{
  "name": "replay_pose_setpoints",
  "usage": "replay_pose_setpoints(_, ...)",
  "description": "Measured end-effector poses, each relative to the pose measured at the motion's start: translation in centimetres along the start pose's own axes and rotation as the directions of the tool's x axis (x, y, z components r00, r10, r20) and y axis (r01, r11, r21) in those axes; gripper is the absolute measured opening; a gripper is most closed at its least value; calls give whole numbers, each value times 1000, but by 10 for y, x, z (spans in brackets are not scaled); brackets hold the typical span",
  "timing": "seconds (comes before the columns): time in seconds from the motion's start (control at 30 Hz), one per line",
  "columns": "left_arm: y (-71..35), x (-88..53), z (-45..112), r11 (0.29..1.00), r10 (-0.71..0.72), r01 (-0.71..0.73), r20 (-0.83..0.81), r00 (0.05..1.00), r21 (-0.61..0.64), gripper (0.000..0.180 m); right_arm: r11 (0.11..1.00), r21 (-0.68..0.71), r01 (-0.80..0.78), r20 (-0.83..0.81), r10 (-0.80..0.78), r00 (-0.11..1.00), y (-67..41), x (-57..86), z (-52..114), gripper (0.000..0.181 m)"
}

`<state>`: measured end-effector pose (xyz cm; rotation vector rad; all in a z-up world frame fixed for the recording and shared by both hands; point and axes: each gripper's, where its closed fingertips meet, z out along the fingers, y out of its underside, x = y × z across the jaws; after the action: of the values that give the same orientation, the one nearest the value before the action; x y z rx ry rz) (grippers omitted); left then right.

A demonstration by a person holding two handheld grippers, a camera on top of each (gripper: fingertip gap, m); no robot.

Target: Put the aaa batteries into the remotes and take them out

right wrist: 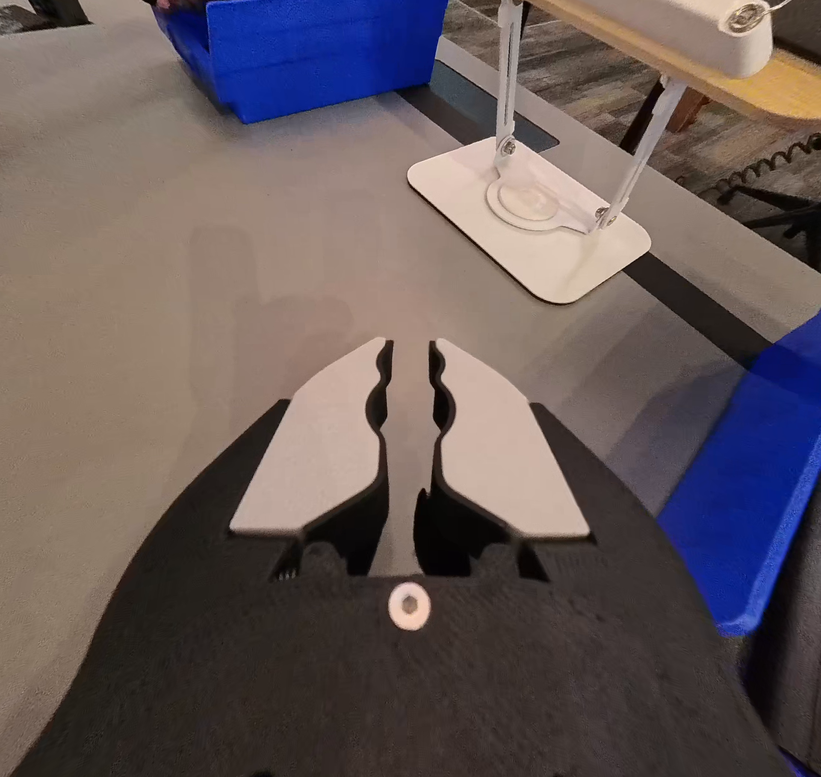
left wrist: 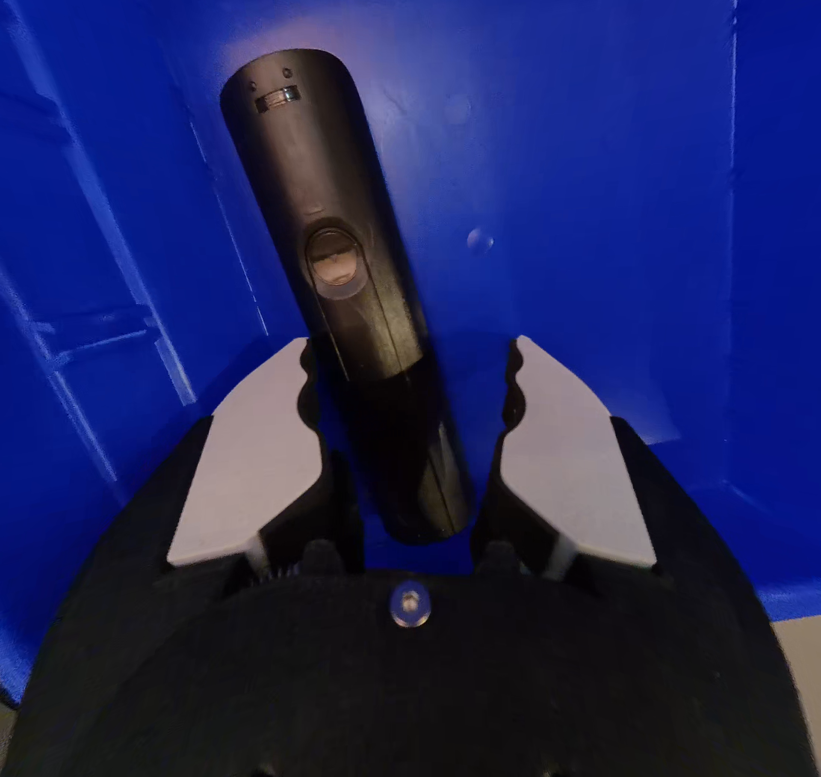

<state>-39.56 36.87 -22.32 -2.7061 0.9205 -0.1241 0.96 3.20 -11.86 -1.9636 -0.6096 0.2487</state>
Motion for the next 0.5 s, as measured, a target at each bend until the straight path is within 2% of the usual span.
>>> replay_pose_setpoints(0.07, -1, -2, 0, 1000, 15, -15, -9, 1000, -16, 74, 1000, 4, -3, 19, 3, 1000, -1, -4, 2, 15)
replay_pose_setpoints(0.1, -3, -2, -1, 1000, 14, -14, -18, 1000, -12, 51, 1000, 3, -3, 26, 3, 1000, -1, -5, 3, 15)
replay_pose_setpoints(0.23, -6, 0, -2, 999, 25, -25, -3, 1000, 24, 50, 1000, 4, -13, 42, 13, 999, 1, -7, 3, 15)
replay_pose_setpoints(0.4, -21, -1, -35, 978, 55, -65, 58, 997, 200, 49, 999, 27, -30, 61, 28, 998, -1, -9, 1, 16)
replay_pose_setpoints(0.5, -29, 20, -91, 932, 104, -126, 82, 991, 340, 49, 998, 47, -52, 90, 48, 995, -3, -12, 2, 21)
